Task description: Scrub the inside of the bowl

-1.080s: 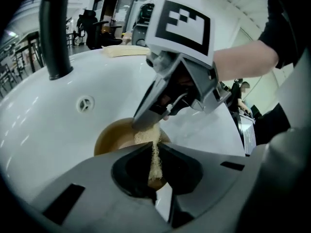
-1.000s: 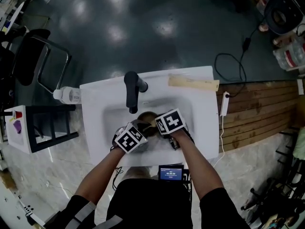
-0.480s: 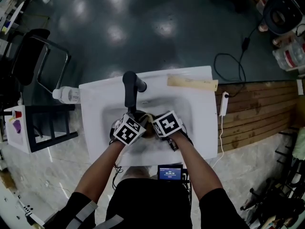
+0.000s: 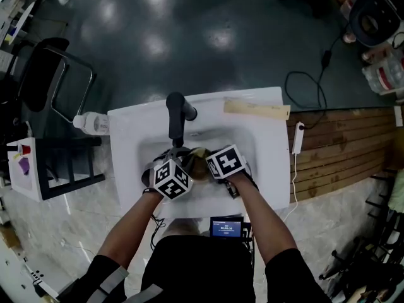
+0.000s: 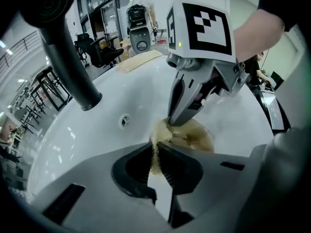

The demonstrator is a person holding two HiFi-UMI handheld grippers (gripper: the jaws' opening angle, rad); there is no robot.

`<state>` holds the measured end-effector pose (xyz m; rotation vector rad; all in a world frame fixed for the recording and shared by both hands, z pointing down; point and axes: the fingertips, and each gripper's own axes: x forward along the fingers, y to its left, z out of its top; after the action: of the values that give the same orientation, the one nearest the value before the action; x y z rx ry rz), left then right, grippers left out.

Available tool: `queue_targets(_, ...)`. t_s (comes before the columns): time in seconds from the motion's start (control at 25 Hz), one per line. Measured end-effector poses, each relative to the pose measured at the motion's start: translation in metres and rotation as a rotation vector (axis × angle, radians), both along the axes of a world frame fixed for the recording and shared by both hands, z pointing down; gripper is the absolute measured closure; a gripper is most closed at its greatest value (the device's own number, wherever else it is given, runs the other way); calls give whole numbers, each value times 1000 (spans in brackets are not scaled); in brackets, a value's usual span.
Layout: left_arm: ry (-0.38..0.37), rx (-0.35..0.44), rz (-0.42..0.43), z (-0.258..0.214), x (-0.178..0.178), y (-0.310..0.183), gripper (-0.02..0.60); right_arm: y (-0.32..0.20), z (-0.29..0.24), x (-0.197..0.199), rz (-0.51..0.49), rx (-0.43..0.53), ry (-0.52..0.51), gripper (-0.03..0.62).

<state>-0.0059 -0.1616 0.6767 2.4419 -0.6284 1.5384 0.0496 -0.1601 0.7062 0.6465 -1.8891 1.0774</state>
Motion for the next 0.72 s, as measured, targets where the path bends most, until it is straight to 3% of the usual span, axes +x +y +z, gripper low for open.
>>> queue_targets(0.32,-31,10,93,-6,-6,26,560,-1,-2,3,6,17,21,572)
queue_targets(0.72,-2,-3,176,-16,7,62,560,0,-5,-1,23,24,23,572)
